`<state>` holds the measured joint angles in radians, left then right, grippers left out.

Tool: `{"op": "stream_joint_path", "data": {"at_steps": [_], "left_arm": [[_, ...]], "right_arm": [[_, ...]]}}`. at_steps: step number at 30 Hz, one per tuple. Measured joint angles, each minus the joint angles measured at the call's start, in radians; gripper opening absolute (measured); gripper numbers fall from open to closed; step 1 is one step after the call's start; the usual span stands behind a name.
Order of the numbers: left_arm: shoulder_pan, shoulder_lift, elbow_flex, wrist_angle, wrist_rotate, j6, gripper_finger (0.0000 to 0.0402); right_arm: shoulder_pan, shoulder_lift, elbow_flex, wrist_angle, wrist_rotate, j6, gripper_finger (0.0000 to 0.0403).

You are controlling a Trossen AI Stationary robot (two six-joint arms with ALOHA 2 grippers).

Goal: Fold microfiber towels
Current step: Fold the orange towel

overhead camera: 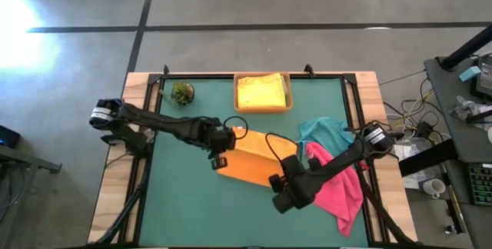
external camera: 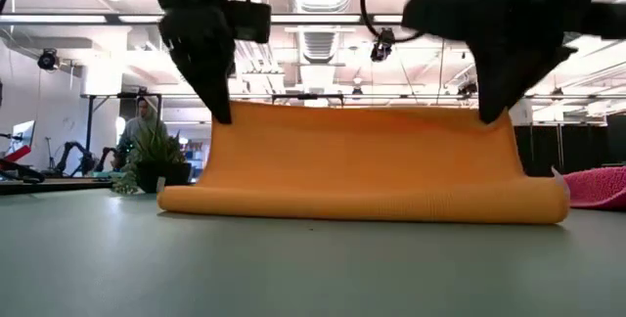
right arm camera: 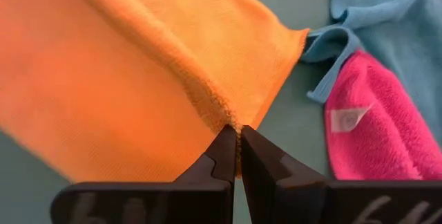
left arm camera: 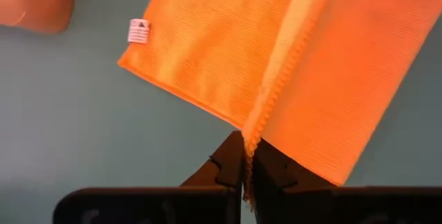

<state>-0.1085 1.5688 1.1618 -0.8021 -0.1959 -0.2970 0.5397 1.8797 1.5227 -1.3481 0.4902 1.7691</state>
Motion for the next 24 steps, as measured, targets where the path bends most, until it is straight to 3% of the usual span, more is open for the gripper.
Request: {"op": "stream_joint_path", "data": {"at_steps": [17, 24], "left_arm": [[0.138, 0.094, -0.017, 0.150, -0.024, 0.078, 0.0000], [0.165, 0.116, -0.018, 0.137, -0.024, 0.079, 0.0000]], "right_arm": [[-0.110, -0.003, -0.137, 0.048, 0.006, -0.087, 0.0008], [-0.141, -0.005, -0.149, 0.079, 0.009, -0.165, 0.0009]]}}
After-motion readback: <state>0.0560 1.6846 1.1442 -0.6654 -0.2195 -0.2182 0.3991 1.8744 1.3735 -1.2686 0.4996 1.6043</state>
